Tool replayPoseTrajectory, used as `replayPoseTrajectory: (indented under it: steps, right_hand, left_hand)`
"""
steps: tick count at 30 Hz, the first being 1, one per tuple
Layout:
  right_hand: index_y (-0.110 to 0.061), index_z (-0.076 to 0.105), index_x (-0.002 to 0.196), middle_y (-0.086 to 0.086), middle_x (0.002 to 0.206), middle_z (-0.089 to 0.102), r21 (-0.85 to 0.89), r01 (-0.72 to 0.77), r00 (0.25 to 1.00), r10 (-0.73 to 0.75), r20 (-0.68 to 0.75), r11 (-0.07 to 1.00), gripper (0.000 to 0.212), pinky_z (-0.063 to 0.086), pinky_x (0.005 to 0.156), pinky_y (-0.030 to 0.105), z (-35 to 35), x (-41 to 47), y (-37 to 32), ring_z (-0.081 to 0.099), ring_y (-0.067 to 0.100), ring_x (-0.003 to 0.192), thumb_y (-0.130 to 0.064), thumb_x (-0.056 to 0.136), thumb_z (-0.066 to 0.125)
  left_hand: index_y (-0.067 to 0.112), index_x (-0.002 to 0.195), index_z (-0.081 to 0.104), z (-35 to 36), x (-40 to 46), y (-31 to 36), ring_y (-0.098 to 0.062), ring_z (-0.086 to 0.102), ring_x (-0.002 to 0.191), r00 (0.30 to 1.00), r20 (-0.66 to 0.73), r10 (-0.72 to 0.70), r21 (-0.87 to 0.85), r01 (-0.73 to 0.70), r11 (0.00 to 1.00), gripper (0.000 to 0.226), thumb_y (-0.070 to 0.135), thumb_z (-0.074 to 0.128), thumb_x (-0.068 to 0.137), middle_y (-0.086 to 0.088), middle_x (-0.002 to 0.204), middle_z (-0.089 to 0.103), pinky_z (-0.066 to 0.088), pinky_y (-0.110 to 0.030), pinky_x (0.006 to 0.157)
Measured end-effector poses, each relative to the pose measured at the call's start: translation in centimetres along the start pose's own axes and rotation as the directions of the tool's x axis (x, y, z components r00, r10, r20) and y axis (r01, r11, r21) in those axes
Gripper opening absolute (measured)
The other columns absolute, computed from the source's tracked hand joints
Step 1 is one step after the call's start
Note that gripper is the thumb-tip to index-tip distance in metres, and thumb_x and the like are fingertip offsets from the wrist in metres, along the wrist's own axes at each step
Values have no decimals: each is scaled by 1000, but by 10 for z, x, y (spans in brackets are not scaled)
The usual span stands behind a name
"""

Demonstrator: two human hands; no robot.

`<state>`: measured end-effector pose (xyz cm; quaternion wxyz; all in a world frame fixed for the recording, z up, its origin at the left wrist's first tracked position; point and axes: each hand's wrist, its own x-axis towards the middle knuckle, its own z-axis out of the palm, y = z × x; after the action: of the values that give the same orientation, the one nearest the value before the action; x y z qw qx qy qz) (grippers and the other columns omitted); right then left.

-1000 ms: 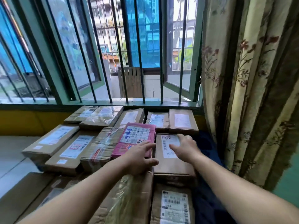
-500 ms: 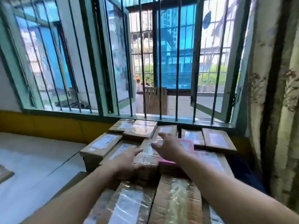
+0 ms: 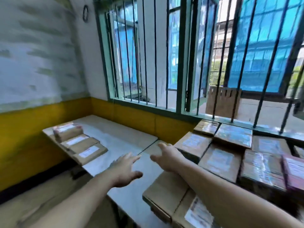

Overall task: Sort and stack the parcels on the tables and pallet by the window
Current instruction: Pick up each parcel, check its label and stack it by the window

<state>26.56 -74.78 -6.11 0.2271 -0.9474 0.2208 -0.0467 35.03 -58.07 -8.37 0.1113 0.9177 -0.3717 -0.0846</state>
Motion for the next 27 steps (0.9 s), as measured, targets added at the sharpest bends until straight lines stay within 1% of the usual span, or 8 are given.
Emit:
replayPoseTrajectory:
  steps: [2, 3, 6, 9, 12, 19, 24, 27]
  right_hand:
    - [-27, 28, 153, 9, 150, 38, 8, 40, 998, -41, 42, 999, 68, 46, 89, 30, 20, 15, -19, 51, 26, 124, -53, 95, 54]
    - [-27, 28, 152, 9, 147, 39, 9, 59, 996, -60, 63, 998, 68, 47, 89, 30, 30, 23, -27, 53, 26, 121, -53, 95, 54]
    - [-25, 29, 152, 9, 145, 41, -10, 95, 989, -93, 119, 995, 69, 50, 97, 37, 54, 54, -47, 53, 28, 121, -55, 94, 54]
    - [-22, 30, 152, 10, 147, 40, -34, 133, 978, -126, 165, 991, 69, 46, 101, 37, 74, 87, -63, 50, 29, 125, -55, 95, 53]
    - [-19, 33, 150, 12, 145, 42, -29, 172, 967, -163, 198, 985, 68, 46, 101, 38, 89, 127, -74, 52, 30, 123, -55, 95, 52]
    - [-19, 34, 149, 12, 140, 45, -16, 215, 949, -205, 239, 977, 67, 49, 96, 39, 111, 217, -97, 53, 31, 119, -56, 95, 51]
    - [-22, 32, 151, 10, 145, 42, 10, 260, 928, -253, 272, 965, 67, 46, 100, 38, 124, 251, -117, 49, 30, 125, -55, 96, 51]
    - [-22, 34, 149, 10, 144, 44, 14, 284, 925, -277, 259, 959, 65, 45, 99, 37, 129, 270, -130, 48, 29, 126, -55, 96, 51]
  left_hand:
    - [30, 153, 16, 1, 0, -30, -17, 2, 149, 999, 3, -48, -23, 48, 999, 74, 52, 53, 92, 0, 162, 2, 9, -33, 119]
    - [30, 153, 17, 2, 0, -43, -17, 2, 149, 997, 5, -78, -43, 78, 996, 74, 51, 53, 92, -1, 162, 1, 9, -33, 119]
    - [33, 153, 17, 4, 5, -77, -18, 1, 149, 987, 34, -160, -81, 162, 983, 75, 52, 55, 91, 0, 162, -1, 9, -35, 119]
    - [33, 152, 17, 4, 18, -108, -20, 3, 149, 971, 52, -234, -78, 237, 968, 75, 53, 54, 91, -1, 162, 1, 10, -35, 119]
    - [34, 152, 19, -3, 39, -135, -20, 4, 149, 955, 39, -293, -48, 295, 954, 76, 55, 56, 89, 1, 162, 4, 11, -37, 120]
    - [34, 152, 19, -27, 101, -178, -19, 1, 149, 923, 73, -378, -52, 382, 923, 73, 51, 55, 90, 4, 162, 0, 9, -38, 119]
    - [33, 151, 20, -30, 133, -210, -21, 5, 148, 901, 95, -424, -11, 427, 904, 75, 54, 55, 89, 2, 162, 3, 12, -42, 120]
    - [32, 152, 19, -34, 152, -230, -22, 7, 148, 895, 108, -434, -16, 438, 899, 77, 54, 55, 88, 3, 162, 4, 14, -39, 120]
